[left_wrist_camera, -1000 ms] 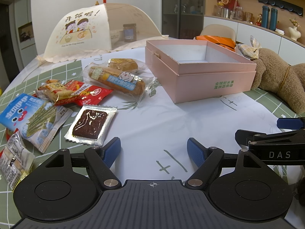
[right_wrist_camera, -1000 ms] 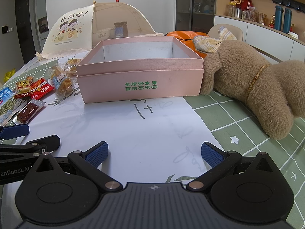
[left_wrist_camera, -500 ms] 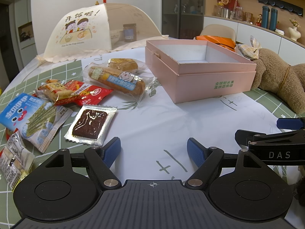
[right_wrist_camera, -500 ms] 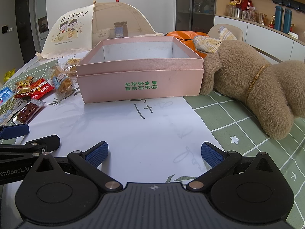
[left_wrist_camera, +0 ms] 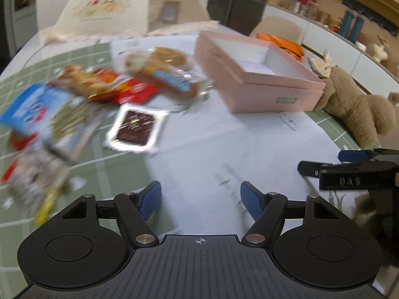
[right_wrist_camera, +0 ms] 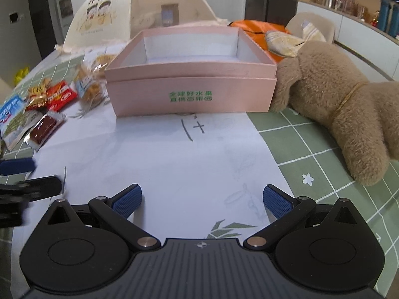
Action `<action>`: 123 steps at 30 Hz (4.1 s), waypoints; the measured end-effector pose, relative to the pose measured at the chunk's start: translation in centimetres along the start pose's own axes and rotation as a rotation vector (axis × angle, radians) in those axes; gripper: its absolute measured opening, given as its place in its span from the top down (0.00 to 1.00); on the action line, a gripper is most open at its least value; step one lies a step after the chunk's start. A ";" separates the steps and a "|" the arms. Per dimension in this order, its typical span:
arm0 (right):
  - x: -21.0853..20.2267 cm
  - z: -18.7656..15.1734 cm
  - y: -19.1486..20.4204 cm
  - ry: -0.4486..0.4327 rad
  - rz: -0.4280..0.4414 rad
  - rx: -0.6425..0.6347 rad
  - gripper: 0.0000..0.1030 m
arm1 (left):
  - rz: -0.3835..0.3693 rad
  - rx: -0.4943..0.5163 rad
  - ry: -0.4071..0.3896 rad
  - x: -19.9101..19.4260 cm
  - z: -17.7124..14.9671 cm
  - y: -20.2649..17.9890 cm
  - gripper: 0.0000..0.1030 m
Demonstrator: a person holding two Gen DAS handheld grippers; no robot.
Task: Organize snacks
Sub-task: 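Grasp the long wrapped bread stick with the left tool while the right tool reaches toward the yellow cake, then grasp the yellow round cake packet with the right tool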
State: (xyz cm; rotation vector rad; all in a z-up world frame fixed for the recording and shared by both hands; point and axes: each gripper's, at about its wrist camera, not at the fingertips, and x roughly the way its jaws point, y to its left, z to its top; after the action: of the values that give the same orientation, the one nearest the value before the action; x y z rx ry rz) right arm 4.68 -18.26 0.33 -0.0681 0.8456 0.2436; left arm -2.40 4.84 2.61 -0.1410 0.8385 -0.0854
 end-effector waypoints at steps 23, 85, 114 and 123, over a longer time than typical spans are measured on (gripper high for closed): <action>7.7 23.7 14.9 -0.001 0.236 -0.187 0.17 | 0.030 -0.236 0.034 -4.5 6.3 11.4 0.35; -0.8 11.3 10.6 -0.155 0.367 -0.134 0.38 | 0.014 -0.142 0.193 -0.3 4.6 8.0 0.68; -4.3 5.0 2.4 -0.068 0.177 -0.088 0.31 | -0.102 0.067 0.316 1.7 3.1 1.1 0.63; -0.6 11.5 1.4 -0.259 -0.066 0.148 0.33 | -0.100 -0.012 0.290 1.1 3.4 2.4 0.64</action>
State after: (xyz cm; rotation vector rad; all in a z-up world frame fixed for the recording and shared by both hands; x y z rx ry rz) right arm 12.37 -15.20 8.42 0.0727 0.6007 0.1238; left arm 0.91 7.31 3.61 -0.1848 1.1212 -0.1977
